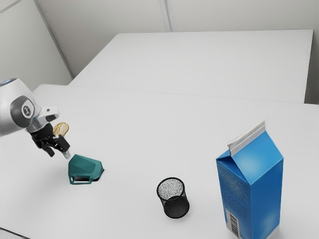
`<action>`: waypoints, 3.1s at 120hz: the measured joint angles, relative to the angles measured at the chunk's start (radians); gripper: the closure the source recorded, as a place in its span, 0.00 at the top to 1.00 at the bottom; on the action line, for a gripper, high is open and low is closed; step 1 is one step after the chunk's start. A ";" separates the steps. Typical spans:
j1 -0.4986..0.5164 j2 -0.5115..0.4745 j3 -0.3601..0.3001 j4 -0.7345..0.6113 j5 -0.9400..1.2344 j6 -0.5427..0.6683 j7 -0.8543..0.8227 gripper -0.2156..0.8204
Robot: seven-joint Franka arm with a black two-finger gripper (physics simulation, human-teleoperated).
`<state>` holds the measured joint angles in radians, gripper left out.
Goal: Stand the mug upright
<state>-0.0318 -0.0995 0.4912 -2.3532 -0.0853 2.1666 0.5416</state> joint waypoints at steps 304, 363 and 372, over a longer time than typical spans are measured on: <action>0.023 0.223 0.130 0.020 -0.789 -0.359 0.511 0.63; 0.012 0.218 0.130 0.020 -0.791 -0.355 0.533 0.21; 0.008 0.211 0.130 0.020 -0.790 -0.350 0.534 0.16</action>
<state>-0.0240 0.1114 0.6209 -2.3335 -0.8753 1.8161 1.0755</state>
